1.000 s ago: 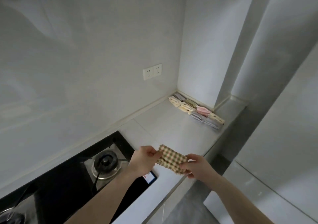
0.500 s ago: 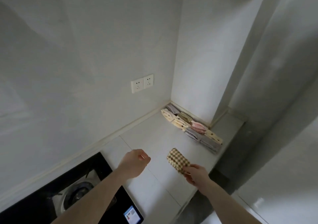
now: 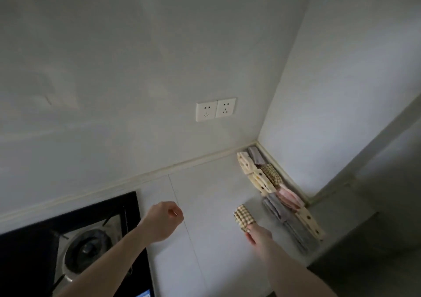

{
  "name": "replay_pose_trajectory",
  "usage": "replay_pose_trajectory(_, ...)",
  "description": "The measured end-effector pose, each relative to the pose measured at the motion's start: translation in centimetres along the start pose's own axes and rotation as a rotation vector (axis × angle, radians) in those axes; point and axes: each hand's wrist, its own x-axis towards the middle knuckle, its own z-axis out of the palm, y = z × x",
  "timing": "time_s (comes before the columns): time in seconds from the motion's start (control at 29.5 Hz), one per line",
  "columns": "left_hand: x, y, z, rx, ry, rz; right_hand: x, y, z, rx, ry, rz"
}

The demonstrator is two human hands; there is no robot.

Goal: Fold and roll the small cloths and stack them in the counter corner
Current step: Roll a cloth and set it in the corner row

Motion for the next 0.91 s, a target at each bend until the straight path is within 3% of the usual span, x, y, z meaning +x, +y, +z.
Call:
replay_pose_trajectory(0.14, 1.9, 0.8, 0.2, 0.009, 0.054, -0.049, 5.7, -2.2, 1.4, -0.246, 0.161, -0.02)
replay_pose_trajectory(0.44, 4.7, 3.2, 0.5, 0.003, 0.15, -0.133, 10.9, -7.6, 5.6, -0.57, -0.212, -0.124)
replay_pose_trajectory(0.74, 5.9, 4.1, 0.3, -0.026, 0.205, -0.187, 14.1, -10.5, 12.9, -0.408, -0.175, -0.05)
replay_pose_trajectory(0.91, 6.1, 3.8, 0.1, -0.055, 0.218, -0.218, 15.1, -11.4, 14.8, -0.119, -0.287, 0.023)
